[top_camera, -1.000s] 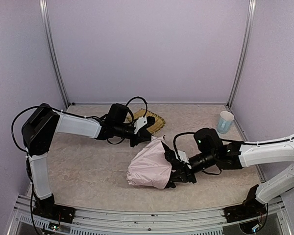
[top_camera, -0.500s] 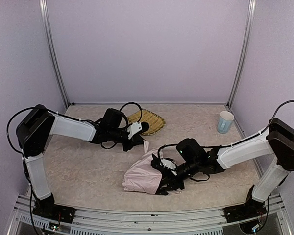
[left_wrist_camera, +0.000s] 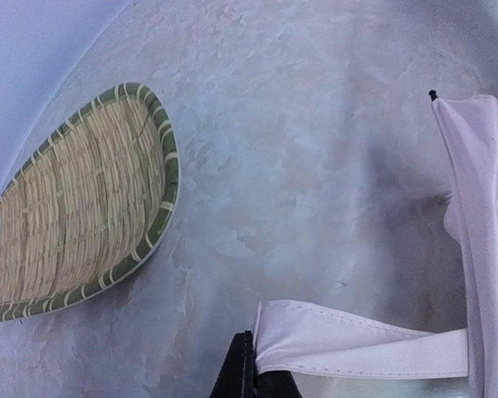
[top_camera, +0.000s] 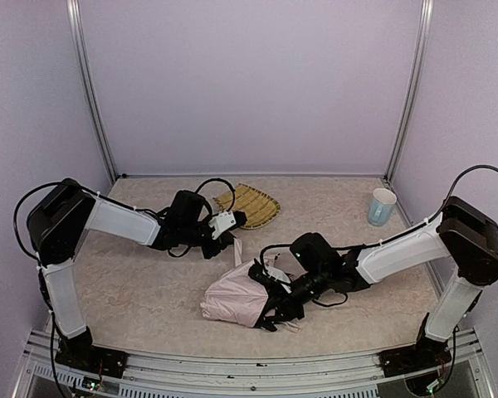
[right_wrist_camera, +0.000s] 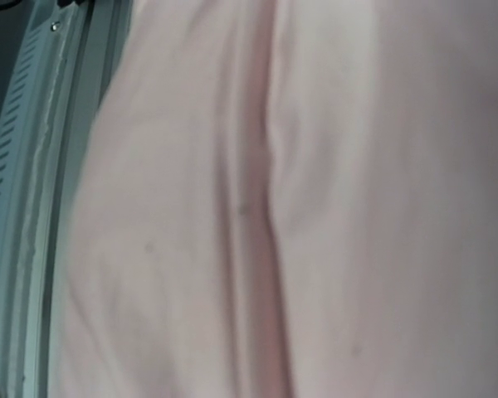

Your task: Put away the umbrella

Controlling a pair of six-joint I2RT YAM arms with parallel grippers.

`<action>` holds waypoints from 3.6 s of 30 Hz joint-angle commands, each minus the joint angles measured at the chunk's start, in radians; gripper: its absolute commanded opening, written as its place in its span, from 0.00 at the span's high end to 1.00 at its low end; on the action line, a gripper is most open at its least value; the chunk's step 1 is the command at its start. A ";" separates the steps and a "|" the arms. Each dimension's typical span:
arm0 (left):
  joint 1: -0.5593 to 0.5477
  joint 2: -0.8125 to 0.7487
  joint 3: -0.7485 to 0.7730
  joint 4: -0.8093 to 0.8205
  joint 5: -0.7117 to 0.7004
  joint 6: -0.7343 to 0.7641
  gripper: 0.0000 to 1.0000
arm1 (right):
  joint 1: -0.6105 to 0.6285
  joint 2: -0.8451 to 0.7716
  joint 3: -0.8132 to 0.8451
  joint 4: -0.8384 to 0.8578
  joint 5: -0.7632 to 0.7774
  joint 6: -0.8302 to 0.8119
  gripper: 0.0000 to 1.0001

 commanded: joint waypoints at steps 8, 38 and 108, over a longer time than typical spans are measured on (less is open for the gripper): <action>0.000 0.124 0.130 0.101 -0.389 -0.029 0.91 | 0.037 0.117 0.038 -0.354 -0.018 0.016 1.00; -0.481 -0.735 -0.543 -0.008 -0.185 -0.244 0.27 | -0.039 0.190 0.050 -0.337 -0.112 0.050 1.00; -0.156 0.112 0.104 -0.485 0.312 -0.376 0.47 | 0.227 -0.003 0.090 -0.237 0.786 -0.490 0.92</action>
